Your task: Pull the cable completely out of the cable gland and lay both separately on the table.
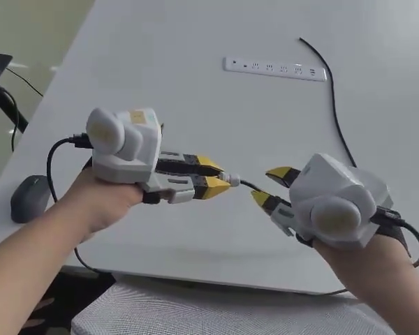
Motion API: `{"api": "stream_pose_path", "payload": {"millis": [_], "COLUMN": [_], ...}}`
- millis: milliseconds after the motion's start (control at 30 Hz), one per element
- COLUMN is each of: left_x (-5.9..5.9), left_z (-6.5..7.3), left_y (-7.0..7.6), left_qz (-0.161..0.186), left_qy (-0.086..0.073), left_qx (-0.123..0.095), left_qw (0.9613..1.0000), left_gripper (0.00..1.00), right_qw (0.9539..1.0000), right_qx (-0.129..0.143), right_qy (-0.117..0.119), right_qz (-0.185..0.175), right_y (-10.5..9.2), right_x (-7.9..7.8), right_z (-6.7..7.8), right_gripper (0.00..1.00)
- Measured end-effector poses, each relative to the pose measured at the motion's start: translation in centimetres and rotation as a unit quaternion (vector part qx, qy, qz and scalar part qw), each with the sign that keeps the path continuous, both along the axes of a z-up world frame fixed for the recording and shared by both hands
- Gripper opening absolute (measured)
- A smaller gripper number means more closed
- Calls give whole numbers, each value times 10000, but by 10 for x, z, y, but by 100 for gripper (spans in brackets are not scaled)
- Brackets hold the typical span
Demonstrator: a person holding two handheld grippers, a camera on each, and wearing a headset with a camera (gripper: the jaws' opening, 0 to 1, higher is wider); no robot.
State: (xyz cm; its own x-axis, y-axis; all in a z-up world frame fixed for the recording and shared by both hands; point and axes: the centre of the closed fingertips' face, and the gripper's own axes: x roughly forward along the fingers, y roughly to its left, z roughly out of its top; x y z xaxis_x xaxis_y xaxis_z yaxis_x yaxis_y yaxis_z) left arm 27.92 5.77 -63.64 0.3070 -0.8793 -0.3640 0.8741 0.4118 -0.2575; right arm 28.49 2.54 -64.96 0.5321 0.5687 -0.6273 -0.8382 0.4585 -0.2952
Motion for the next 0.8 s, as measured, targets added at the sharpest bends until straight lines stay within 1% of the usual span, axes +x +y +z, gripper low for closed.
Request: {"api": "stream_pose_path", "payload": {"millis": [133, 233, 433, 600, 700, 800], "left_x": [-1, -2, -3, -3, -3, -4], "left_z": [-1, -1, -1, -2, -2, -2], "left_y": [-1, -2, -4, -4, -3, -2], "left_qz": [-36, -40, -40, -38, -37, -31], "left_qy": [3, 8, 17, 26, 37, 30], "left_qx": [23, 18, 26, 21, 38, 42], "left_qw": [10000, 10000, 10000, 10000, 10000, 10000], "left_gripper": [14, 14, 14, 15, 15, 14], "right_qw": [9997, 9996, 9986, 9979, 9976, 9980], "right_qx": [-113, -88, -216, -270, -312, -286], "right_qy": [-31, -17, -46, -25, -34, 7], "right_qz": [198, 284, 480, 593, 612, 567], "right_y": [6, 10, 14, 17, 19, 19], "right_x": [0, 0, -3, -6, -6, -7], "right_z": [-1, 0, -3, -6, -6, -7], "right_gripper": [14, 13, 7, 1, 1, 0]}}
